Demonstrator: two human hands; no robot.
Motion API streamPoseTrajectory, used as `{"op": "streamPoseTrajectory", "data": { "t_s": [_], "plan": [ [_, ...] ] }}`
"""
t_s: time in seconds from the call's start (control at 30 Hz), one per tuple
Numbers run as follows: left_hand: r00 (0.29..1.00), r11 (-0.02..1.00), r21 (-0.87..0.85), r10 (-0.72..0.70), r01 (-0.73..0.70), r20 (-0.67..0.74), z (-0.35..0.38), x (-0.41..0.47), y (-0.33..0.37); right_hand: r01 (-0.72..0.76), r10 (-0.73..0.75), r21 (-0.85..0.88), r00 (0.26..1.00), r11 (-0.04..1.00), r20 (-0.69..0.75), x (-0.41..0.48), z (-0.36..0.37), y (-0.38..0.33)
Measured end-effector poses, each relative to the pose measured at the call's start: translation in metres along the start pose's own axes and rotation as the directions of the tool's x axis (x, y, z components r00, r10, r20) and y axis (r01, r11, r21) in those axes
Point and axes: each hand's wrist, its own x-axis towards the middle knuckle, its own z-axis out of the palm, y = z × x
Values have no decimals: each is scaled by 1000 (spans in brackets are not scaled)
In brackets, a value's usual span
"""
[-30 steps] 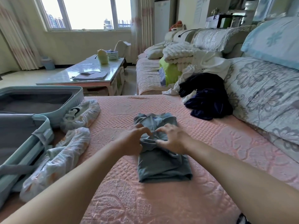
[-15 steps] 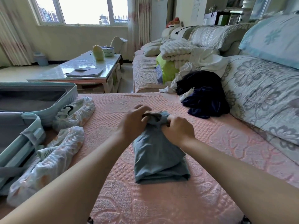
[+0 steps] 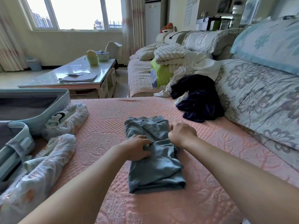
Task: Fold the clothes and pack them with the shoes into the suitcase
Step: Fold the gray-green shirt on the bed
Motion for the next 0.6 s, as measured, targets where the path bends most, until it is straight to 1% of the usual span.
{"op": "streamPoseTrajectory", "data": {
  "t_s": [0.07, 0.13, 0.2, 0.27, 0.3, 0.37, 0.43, 0.5, 0.57, 0.6],
  "plan": [
    [983, 999, -32, 29, -35, -181, -3, 9, -7, 92, -92, -39, 996, 995, -11, 12, 9, -6],
    [939, 998, -66, -7, -16, -345, -7, 17, -18, 181, -181, -71, 983, 981, -3, 27, 18, -11],
    [901, 993, -111, -90, 47, -424, -10, 24, -33, 283, -283, -66, 959, 957, -1, 44, 25, -15],
    [883, 981, -130, -186, 143, -431, -12, 32, -49, 364, -364, -34, 931, 931, 2, 61, 33, -19],
    [877, 977, -131, -211, 171, -432, -12, 37, -57, 381, -381, -32, 925, 924, 20, 69, 37, -21],
    [873, 971, -127, -239, 204, -425, -12, 49, -73, 365, -359, -88, 930, 927, 75, 84, 44, -25],
    [876, 964, -155, -260, 215, -405, -12, 60, -85, 351, -342, -177, 936, 920, 77, 95, 50, -25],
    [868, 955, -205, -282, 214, -408, -10, 71, -92, 392, -401, -196, 916, 899, -10, 103, 55, -19],
    [858, 951, -228, -291, 210, -423, -7, 79, -97, 488, -507, -145, 845, 861, -169, 108, 59, -10],
    [859, 950, -236, -291, 205, -421, -4, 83, -100, 536, -538, -85, 803, 840, -257, 111, 60, -6]
  ]
}}
